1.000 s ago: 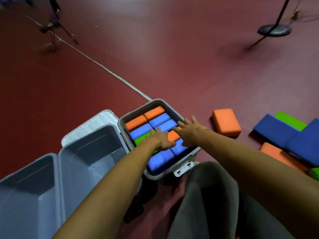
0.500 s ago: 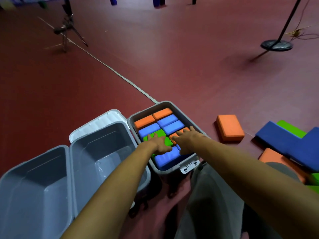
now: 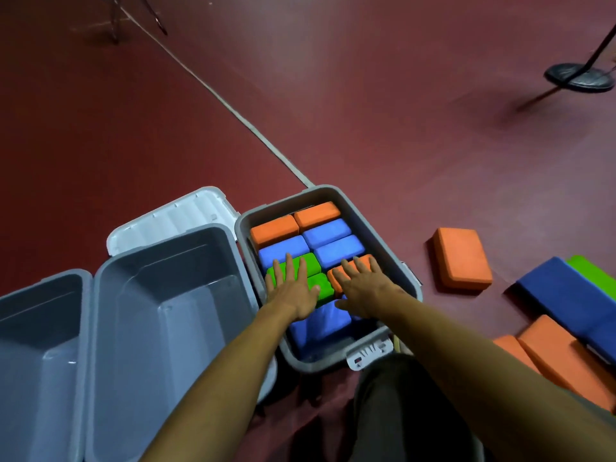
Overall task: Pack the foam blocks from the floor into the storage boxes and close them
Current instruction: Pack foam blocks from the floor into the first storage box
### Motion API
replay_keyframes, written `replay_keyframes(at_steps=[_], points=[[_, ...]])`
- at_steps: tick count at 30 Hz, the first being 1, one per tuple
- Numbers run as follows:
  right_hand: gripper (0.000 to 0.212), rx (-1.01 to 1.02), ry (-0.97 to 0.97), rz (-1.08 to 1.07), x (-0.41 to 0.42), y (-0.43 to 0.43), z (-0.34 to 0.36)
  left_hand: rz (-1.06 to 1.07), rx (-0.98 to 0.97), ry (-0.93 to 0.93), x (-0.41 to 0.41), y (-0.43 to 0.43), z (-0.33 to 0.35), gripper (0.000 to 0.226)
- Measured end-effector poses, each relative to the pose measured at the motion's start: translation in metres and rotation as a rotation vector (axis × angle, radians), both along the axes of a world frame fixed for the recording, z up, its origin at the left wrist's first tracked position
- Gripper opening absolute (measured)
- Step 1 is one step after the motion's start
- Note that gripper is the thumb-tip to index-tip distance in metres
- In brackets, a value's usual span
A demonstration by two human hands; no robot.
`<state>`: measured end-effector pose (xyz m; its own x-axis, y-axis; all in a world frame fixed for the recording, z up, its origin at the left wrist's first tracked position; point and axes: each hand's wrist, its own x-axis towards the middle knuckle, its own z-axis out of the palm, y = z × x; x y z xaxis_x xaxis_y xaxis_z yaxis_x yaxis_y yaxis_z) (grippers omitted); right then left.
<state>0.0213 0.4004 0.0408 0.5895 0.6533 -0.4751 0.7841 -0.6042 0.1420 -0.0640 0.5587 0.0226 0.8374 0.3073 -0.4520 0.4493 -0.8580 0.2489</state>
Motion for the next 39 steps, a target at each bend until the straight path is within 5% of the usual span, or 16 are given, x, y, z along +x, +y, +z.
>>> replay_keyframes(at_steps=[13,19,29,39], points=[[0.083,0.243,0.052,-0.025,0.183,0.097,-0.114,0.086,0.154,-0.042,0.137,0.087,-0.094,0.074],[0.084,0.319,0.078,-0.088,0.183,0.108,-0.163,0.135,0.179,-0.076,0.159,0.097,-0.134,0.076],[0.078,0.672,-0.233,-0.076,0.196,0.137,-0.211,0.231,0.406,-0.418,0.157,0.092,-0.185,0.065],[0.068,0.712,-0.222,0.098,0.193,0.129,-0.214,0.211,0.362,-0.375,0.146,0.08,-0.185,0.074]])
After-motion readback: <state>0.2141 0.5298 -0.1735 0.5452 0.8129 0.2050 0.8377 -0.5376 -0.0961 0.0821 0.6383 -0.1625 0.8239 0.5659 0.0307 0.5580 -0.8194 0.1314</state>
